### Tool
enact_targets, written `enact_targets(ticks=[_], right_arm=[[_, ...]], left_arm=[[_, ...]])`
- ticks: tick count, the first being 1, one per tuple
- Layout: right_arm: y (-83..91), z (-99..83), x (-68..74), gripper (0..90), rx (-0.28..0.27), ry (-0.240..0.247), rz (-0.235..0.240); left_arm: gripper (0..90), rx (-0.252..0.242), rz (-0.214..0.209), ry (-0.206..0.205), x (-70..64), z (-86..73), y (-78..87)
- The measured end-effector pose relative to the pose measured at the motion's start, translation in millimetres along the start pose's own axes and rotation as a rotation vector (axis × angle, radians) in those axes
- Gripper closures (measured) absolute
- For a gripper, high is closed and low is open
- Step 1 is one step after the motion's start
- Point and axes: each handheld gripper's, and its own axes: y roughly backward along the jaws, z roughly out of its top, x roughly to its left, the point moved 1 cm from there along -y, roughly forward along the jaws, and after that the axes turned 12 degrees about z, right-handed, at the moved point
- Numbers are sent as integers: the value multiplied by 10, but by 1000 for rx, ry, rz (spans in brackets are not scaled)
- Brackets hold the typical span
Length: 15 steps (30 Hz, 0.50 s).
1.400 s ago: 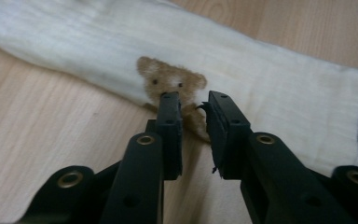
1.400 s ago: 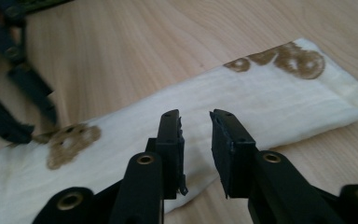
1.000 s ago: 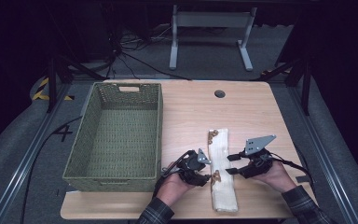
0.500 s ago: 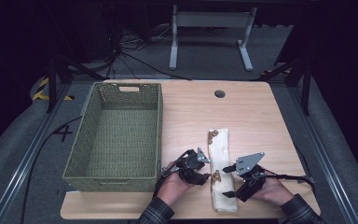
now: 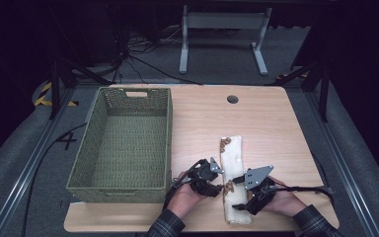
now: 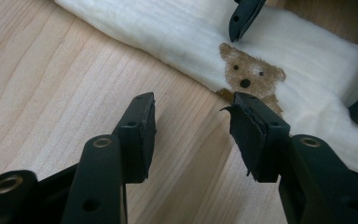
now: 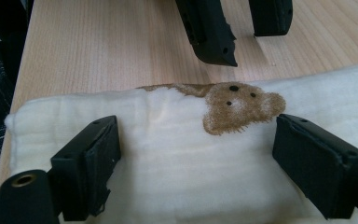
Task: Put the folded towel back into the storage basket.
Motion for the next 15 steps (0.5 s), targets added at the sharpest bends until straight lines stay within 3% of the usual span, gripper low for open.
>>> enact_targets(ticks=[3,7,12,15], right_arm=[[-5,-9,17,163,-6,-4,-16],[15,-11,37,261,-7,-12,-23],[74,-8,39,561,-5,-8,-16],[91,-11,24,695,-7,-15,-12]], left_arm=[[510,2,0,-1,1,0,-1],[512,7,-4,-2,1,1,-2],[513,6,-2,-4,-5,1,-9],[514,2,2,0,-2,1,-2]])
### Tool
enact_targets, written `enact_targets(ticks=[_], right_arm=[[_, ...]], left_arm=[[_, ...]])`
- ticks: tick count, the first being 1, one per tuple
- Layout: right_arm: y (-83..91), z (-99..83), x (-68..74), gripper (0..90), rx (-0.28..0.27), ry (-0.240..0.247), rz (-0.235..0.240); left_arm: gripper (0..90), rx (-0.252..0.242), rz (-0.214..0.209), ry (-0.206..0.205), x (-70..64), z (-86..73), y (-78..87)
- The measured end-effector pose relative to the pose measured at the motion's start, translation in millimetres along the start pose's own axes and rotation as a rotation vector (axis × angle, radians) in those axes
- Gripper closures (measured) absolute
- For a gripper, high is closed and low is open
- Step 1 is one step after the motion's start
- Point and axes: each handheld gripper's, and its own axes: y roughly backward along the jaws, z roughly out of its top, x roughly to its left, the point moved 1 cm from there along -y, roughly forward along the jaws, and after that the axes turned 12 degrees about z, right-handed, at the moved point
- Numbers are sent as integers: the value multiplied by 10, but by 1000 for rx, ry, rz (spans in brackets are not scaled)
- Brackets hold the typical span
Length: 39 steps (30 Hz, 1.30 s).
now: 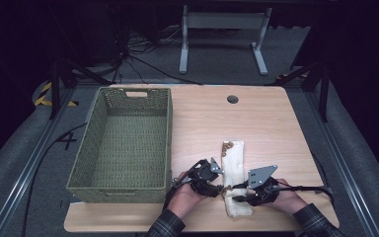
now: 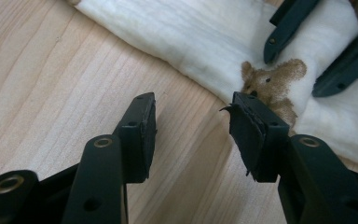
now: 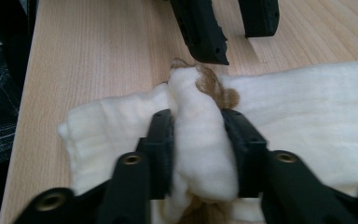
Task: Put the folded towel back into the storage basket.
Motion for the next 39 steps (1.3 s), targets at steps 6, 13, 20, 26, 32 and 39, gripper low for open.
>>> enact_targets(ticks=[6,13,20,26,32,39], right_arm=[[15,-7,-16,796,-8,-17,28],[23,-16,93,796,-1,15,111],[51,-12,196,795,-14,18,168],[89,-67,214,790,-27,7,182],[106,-76,198,790,-28,3,187],[96,-75,180,788,-26,-4,194]], left_arm=[[515,-13,7,12,16,5,13],[506,-39,19,10,43,127,50],[483,-80,37,-11,63,379,7],[459,-62,52,-65,171,633,-183],[408,-47,28,-88,318,770,-440],[353,-19,-59,-111,416,844,-662]])
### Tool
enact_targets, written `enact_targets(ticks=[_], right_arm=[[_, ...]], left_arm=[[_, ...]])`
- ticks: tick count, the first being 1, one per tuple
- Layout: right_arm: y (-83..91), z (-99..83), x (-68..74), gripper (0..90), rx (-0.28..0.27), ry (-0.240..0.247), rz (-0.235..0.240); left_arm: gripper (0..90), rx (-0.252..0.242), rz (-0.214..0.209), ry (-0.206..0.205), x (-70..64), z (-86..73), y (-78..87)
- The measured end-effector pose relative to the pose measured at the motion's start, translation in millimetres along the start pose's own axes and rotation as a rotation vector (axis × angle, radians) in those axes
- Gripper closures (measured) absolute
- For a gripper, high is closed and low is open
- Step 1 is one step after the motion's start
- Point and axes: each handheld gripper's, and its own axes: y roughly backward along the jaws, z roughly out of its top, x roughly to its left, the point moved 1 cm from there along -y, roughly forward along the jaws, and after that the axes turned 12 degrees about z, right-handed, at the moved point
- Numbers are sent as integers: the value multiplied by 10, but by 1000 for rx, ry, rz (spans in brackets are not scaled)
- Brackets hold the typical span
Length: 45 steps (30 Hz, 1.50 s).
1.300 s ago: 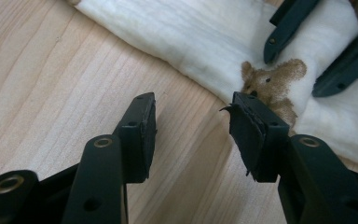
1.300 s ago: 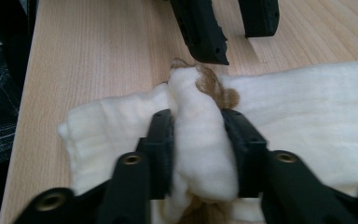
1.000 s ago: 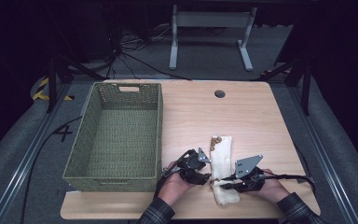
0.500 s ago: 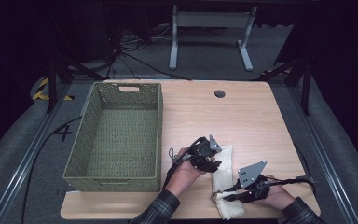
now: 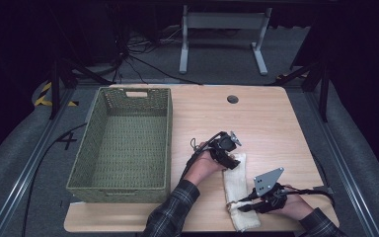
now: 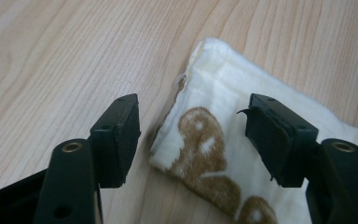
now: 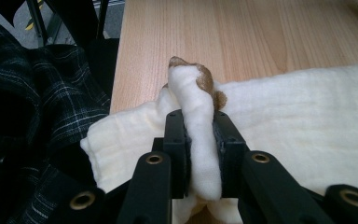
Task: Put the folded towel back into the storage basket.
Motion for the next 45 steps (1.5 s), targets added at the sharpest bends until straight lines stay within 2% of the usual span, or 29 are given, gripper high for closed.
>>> enact_targets(ticks=[3,6,11,16,19,22,24,28,29,32,37,39,45], right_arm=[[2,1,-6,788,0,-1,3],[1,3,-10,787,0,-2,5],[-2,3,-18,787,2,-7,10],[1,5,-28,787,0,-10,7],[9,10,-33,789,-8,-16,2],[30,22,-44,789,-19,-26,-2],[53,40,-49,789,-28,-30,-11],[120,82,-65,789,-59,-50,-22],[142,105,-72,788,-53,-58,-30],[175,182,-73,789,-52,-46,-52],[296,310,-117,789,-68,-37,-80],[375,371,-132,789,-96,-31,-83],[584,568,-170,789,-112,-21,-107]], left_arm=[[353,6,-20,-10,0,-6,-37],[372,5,-38,-2,6,-21,-38],[493,0,-46,-29,6,-34,-16],[692,0,-85,-30,-4,-41,-2],[760,-3,-96,-38,-11,-41,1],[787,-1,-86,-39,-17,-29,32],[792,-20,-89,-25,-13,-20,71],[795,-41,-74,-17,-8,23,216],[795,-45,-71,-11,-11,30,250],[797,-61,-73,6,0,58,339],[801,-69,-32,22,26,164,540],[802,-74,-17,28,40,217,627],[803,-91,20,16,113,375,884]])
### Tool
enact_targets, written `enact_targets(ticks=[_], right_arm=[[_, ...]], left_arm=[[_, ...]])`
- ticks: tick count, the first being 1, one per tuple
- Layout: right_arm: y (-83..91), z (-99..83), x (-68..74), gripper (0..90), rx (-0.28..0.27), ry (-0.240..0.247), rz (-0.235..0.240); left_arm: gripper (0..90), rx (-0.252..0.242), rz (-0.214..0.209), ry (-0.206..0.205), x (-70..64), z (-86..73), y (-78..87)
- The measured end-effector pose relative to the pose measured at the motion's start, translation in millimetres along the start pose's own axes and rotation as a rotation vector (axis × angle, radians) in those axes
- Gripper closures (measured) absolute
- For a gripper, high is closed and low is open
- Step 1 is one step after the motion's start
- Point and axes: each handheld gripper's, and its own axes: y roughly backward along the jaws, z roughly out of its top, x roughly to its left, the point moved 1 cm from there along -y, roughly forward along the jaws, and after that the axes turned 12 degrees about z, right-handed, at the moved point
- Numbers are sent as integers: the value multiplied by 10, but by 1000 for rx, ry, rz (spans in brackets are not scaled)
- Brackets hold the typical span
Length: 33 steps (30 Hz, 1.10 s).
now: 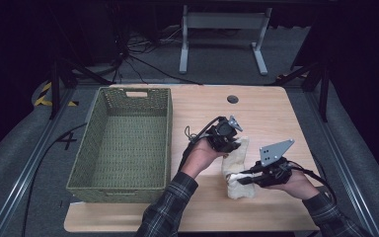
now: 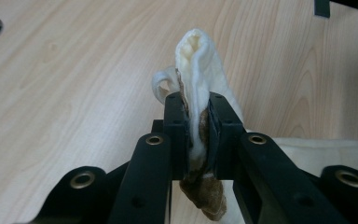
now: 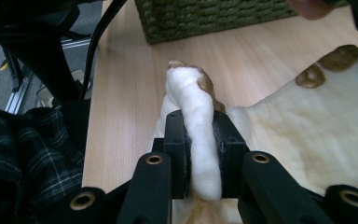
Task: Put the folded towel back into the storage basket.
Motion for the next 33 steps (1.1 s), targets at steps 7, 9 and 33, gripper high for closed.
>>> enact_targets(ticks=[7,9,33], right_arm=[[175,287,-49,789,-45,8,-5],[200,367,-52,789,-40,17,-12],[-235,1493,-269,789,-70,74,30]], left_arm=[[803,-29,38,-7,123,156,334],[803,-36,44,-7,160,179,404],[803,-72,97,-41,893,-144,1313]])
